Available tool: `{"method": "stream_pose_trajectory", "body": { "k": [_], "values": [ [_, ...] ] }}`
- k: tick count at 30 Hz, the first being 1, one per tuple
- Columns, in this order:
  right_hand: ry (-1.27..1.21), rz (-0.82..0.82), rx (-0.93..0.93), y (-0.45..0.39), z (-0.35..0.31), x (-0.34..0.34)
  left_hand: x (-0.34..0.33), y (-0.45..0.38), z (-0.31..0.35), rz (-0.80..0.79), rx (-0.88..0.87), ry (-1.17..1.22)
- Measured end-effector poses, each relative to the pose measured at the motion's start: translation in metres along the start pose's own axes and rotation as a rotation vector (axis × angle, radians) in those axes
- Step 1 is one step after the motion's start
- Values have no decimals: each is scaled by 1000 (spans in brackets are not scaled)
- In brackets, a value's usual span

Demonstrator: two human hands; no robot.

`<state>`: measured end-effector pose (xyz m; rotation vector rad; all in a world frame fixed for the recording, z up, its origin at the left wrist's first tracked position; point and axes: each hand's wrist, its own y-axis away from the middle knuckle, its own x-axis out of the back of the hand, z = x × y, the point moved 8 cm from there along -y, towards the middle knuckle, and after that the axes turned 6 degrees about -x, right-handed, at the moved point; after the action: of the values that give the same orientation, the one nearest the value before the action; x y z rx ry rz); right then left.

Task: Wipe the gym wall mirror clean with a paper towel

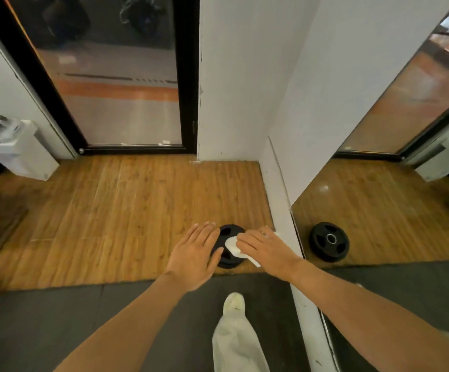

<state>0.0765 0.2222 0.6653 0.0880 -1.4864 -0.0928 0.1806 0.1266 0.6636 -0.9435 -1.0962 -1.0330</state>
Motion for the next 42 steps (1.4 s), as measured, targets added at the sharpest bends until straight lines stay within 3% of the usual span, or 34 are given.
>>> {"method": "stream_pose_trajectory", "body": {
  "k": [9,15,23,26,32,35,39,42],
  "values": [
    [-66,-82,-31,-94,117,-123,-100,-125,-60,-171,70,20],
    [-118,-109,-132,-138,167,-214,-209,-178,-99,-303,98,115],
    [-158,-74,-191,-181,179,-393,-406,-195,-153,-390,95,93],
    [-144,-72,-189,-193,173,-472,-482,-196,-166,-334,58,73],
    [-84,88,-247,-207,166,-599,-603,-204,-190,-225,9,61],
    [-67,198,-293,-209,164,-648,-650,-207,-204,-177,-8,60],
    [-54,208,-335,-210,155,-695,-692,-209,-211,-202,-37,38],
    [-97,178,-393,-209,154,-691,-693,-202,-213,-242,-42,52]
  ]
}}
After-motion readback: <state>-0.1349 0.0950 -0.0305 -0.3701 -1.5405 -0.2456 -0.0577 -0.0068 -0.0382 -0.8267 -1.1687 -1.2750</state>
